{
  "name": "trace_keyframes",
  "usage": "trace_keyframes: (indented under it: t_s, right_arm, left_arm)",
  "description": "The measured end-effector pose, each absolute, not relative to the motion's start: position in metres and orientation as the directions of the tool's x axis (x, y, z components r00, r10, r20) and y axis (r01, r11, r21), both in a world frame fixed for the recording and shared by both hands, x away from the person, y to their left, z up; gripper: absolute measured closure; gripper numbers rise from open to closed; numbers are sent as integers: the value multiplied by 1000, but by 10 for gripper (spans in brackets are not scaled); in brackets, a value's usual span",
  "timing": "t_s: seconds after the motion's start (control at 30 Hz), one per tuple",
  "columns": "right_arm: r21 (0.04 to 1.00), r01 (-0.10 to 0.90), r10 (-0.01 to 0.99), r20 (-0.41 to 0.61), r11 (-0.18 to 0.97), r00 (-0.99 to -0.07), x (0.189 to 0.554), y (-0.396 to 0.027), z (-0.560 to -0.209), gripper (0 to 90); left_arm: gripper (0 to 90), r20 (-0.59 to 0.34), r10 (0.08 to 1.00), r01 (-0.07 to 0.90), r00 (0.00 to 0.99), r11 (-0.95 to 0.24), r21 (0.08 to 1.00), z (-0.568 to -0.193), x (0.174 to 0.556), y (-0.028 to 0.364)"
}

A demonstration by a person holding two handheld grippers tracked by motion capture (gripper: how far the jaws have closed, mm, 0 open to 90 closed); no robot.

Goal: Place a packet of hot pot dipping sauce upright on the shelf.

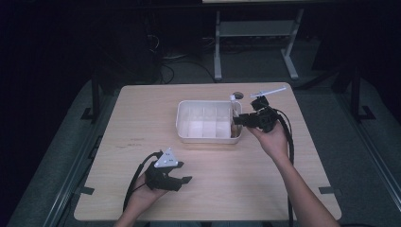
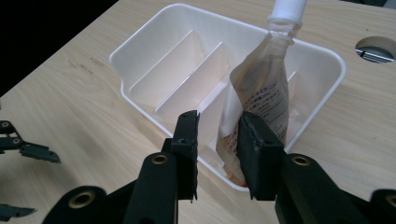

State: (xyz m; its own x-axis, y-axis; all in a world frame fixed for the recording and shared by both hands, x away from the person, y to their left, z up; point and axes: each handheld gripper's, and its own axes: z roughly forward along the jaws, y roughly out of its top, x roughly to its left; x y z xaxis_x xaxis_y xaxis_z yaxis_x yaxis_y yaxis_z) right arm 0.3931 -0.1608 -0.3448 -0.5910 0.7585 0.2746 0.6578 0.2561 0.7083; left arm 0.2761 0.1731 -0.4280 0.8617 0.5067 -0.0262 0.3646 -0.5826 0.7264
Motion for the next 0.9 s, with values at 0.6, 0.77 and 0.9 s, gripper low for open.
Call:
trace_keyframes:
  t_s: [0.6, 0.77, 0.9]
  right_arm:
    - [697, 667, 727, 311, 263, -612, 376, -175, -351, 611]
    - [694, 672, 721, 324, 258, -612, 370, -182, -355, 601]
    - [693, 678, 712, 346, 245, -611, 366, -188, -359, 594]
  left_arm:
    - [381, -28, 509, 366, 860, -579, 728, -428, 276, 174]
    - [381, -29, 509, 367, 860, -578, 729, -428, 276, 174]
    - [380, -28, 510, 367, 860, -578, 729, -428, 276, 174]
